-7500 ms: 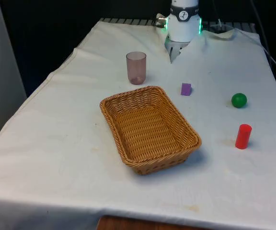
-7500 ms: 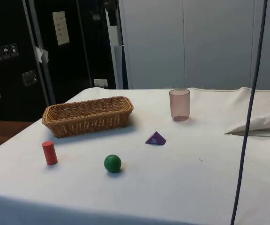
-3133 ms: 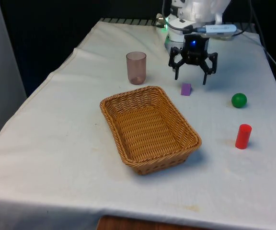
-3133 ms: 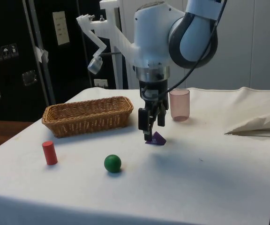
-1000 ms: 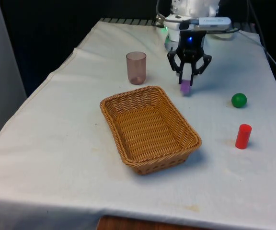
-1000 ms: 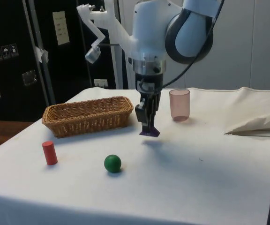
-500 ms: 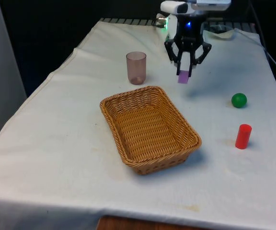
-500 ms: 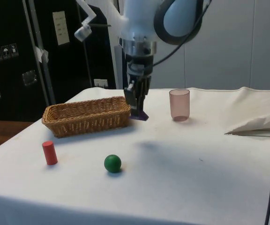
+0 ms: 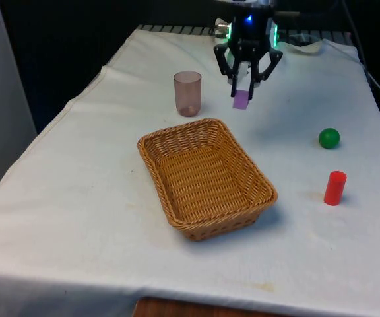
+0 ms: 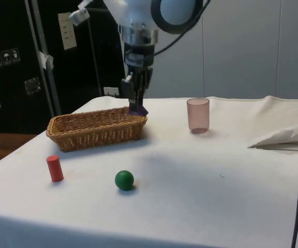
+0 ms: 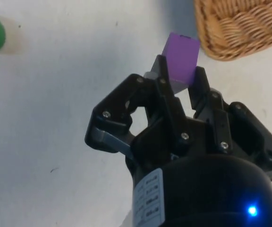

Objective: Pick up the triangular block and place it into the basket.

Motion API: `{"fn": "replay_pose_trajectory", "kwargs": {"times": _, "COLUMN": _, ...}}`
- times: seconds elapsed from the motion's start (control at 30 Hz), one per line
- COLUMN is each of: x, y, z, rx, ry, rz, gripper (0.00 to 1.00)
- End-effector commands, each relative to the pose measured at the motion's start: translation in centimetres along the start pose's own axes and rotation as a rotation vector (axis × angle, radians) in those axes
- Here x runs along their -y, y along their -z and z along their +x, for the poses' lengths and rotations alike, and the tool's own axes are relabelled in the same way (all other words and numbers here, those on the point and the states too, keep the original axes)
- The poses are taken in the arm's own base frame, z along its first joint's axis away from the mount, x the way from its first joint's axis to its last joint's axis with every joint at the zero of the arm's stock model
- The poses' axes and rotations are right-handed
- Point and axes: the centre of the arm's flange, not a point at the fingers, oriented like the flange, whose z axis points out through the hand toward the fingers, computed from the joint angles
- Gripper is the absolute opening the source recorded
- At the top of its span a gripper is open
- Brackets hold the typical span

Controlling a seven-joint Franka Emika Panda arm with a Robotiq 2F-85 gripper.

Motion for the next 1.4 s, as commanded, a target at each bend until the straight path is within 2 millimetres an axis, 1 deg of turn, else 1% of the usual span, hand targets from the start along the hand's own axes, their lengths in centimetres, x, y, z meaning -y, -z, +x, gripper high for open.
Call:
{"fn": "replay_pose_trajectory", "kwargs": {"times": 0.0, "x": -0.2, "y": 0.2, "z": 0.6, "rx": 0.001, "ry": 0.000, "rz": 0.003, "gripper": 0.33}}
{"fn": "replay_pose_trajectory", "kwargs": {"times": 0.03, "x": -0.1, "y": 0.2, "z": 0.3, "rx": -0.003, "ry": 0.000, "rz": -0.001, "gripper": 0.33}}
{"fn": "replay_pose_trajectory", "kwargs": {"times": 0.1, "x": -0.6, "y": 0.6, "z": 1.5, "rx": -0.006, "ry": 0.001, "rz": -0.001, "gripper": 0.33}}
{"fn": "replay_pose_trajectory", "kwargs": {"times": 0.27, "x": -1.2, "y": 1.2, "z": 2.9, "rx": -0.019, "ry": -0.003, "rz": -0.009, "gripper": 0.33}}
{"fn": "replay_pose_trajectory", "kwargs": {"times": 0.3, "x": -1.2, "y": 1.2, "z": 2.7, "rx": -0.024, "ry": -0.004, "rz": -0.015, "gripper": 0.33}}
{"fn": "replay_pose_trajectory", "kwargs": {"times": 0.4, "x": -1.7, "y": 1.6, "z": 4.0, "rx": -0.030, "ry": -0.006, "rz": -0.014, "gripper": 0.33}}
{"fn": "replay_pose_trajectory", "kwargs": {"times": 0.57, "x": -2.6, "y": 1.4, "z": 5.5, "rx": -0.039, "ry": -0.015, "rz": -0.023, "gripper": 0.33}}
{"fn": "replay_pose_trajectory", "kwargs": {"times": 0.6, "x": -2.6, "y": 1.6, "z": 5.4, "rx": -0.046, "ry": -0.015, "rz": -0.034, "gripper": 0.33}}
{"fn": "replay_pose_trajectory", "kwargs": {"times": 0.8, "x": -3.1, "y": 0.6, "z": 6.8, "rx": -0.046, "ry": -0.022, "rz": -0.039, "gripper": 0.33}}
{"fn": "replay_pose_trajectory", "kwargs": {"times": 0.93, "x": -3.6, "y": -0.4, "z": 7.8, "rx": -0.047, "ry": -0.032, "rz": -0.054, "gripper": 0.33}}
{"fn": "replay_pose_trajectory", "kwargs": {"times": 0.97, "x": -3.7, "y": -0.3, "z": 7.8, "rx": -0.048, "ry": -0.031, "rz": -0.065, "gripper": 0.33}}
{"fn": "replay_pose_trajectory", "kwargs": {"times": 1.13, "x": -3.9, "y": -1.5, "z": 8.8, "rx": -0.048, "ry": -0.040, "rz": -0.065, "gripper": 0.33}}
{"fn": "replay_pose_trajectory", "kwargs": {"times": 1.23, "x": -4.1, "y": -2.6, "z": 9.5, "rx": -0.044, "ry": -0.048, "rz": -0.075, "gripper": 0.33}}
{"fn": "replay_pose_trajectory", "kwargs": {"times": 1.27, "x": -4.2, "y": -2.2, "z": 9.3, "rx": -0.044, "ry": -0.044, "rz": -0.084, "gripper": 0.33}}
{"fn": "replay_pose_trajectory", "kwargs": {"times": 1.37, "x": -4.1, "y": -3.4, "z": 10.2, "rx": -0.045, "ry": -0.052, "rz": -0.081, "gripper": 0.33}}
